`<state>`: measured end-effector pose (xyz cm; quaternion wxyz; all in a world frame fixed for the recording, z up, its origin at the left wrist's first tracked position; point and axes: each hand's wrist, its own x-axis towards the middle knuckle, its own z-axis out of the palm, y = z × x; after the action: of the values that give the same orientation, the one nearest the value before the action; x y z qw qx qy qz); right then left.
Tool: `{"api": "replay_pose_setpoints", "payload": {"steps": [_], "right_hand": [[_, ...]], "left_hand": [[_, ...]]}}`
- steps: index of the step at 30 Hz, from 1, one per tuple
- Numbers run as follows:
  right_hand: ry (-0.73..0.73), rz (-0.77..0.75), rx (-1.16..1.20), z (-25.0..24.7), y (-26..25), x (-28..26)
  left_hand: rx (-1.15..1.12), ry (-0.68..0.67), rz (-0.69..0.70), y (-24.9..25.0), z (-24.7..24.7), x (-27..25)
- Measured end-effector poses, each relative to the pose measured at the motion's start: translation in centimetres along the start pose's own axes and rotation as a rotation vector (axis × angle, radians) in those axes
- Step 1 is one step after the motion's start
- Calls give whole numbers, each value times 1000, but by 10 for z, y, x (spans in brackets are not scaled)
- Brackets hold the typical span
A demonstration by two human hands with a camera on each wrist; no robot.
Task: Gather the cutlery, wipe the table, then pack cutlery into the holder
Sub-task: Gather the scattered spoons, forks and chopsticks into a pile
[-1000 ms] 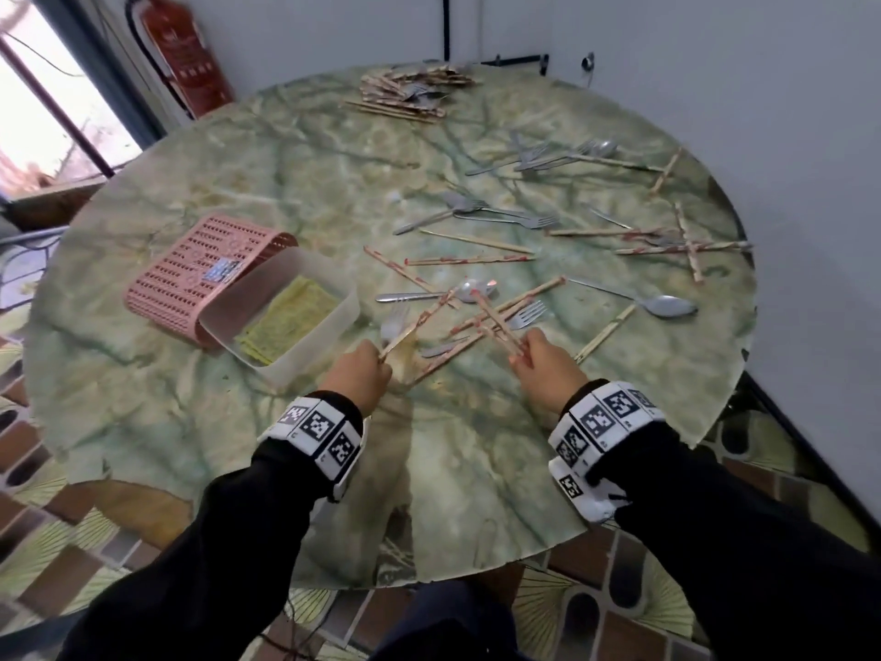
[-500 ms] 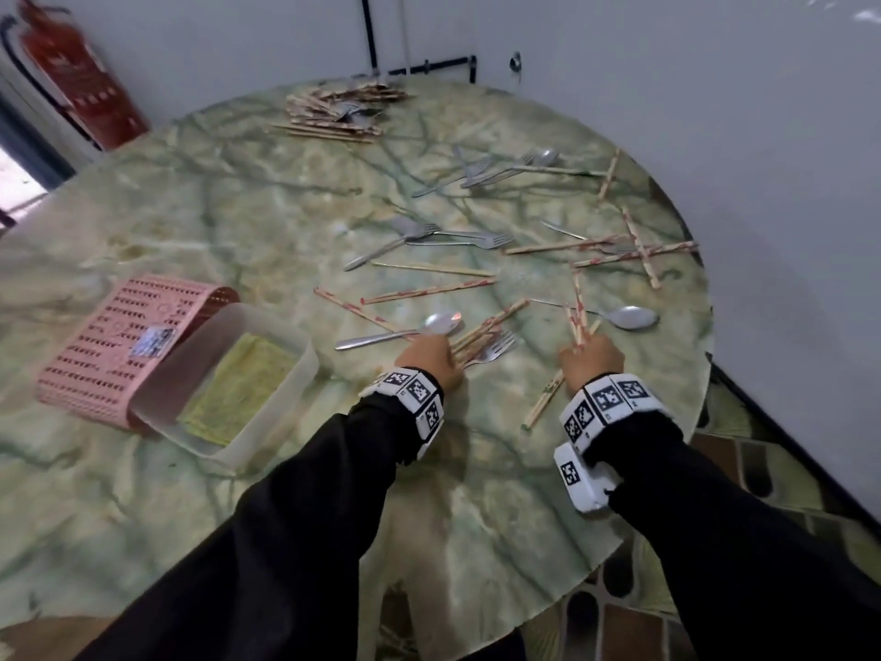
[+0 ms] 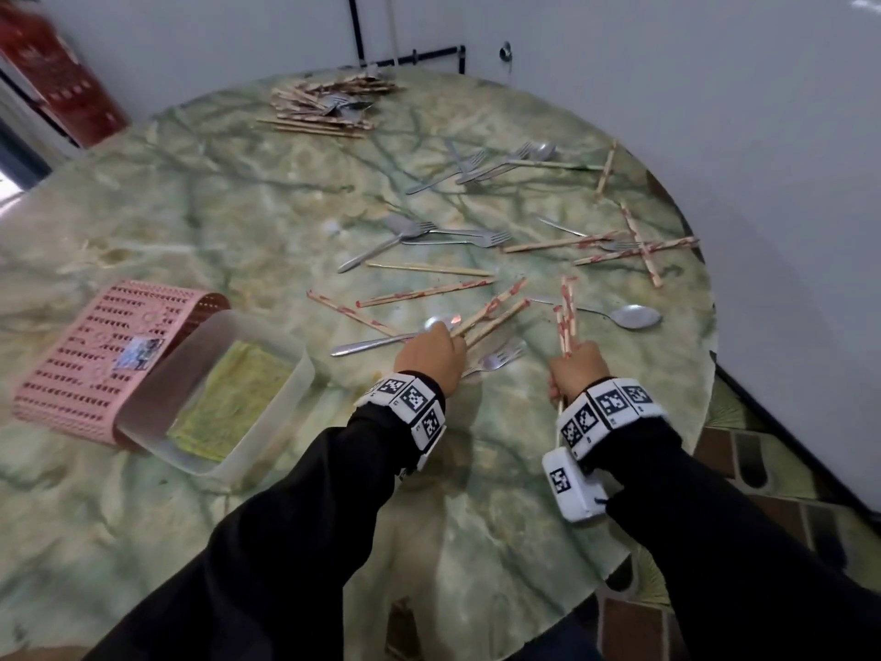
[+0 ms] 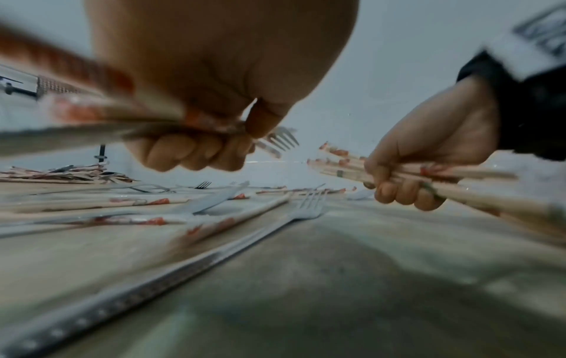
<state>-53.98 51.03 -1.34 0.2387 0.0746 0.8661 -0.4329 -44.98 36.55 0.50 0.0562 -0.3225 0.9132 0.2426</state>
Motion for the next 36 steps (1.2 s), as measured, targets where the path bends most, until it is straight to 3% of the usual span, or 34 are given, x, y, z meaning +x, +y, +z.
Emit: {"api": "replay_pose_setpoints", "payload": {"steps": [4, 8, 12, 19, 26, 31, 36], "right_hand": [[-122, 42, 180, 32, 8, 0], [-174, -73, -11, 39, 0, 3], [-246, -94, -67, 35, -11, 16], [-360, 37, 404, 13, -20, 22], [-265, 14, 518, -14, -32, 44], [-278, 38, 728, -38, -42, 62], [-92, -21, 500, -52, -32, 86]], "left_hand": [[58, -78, -42, 4, 4, 10], [158, -93, -21, 5, 2, 17], [137, -71, -26, 9, -4, 18], [101, -149, 12, 17, -10, 19], [-97, 8, -85, 4, -23, 23], [-39, 64, -154, -15, -27, 30], [138, -33, -196, -23, -28, 43]]}}
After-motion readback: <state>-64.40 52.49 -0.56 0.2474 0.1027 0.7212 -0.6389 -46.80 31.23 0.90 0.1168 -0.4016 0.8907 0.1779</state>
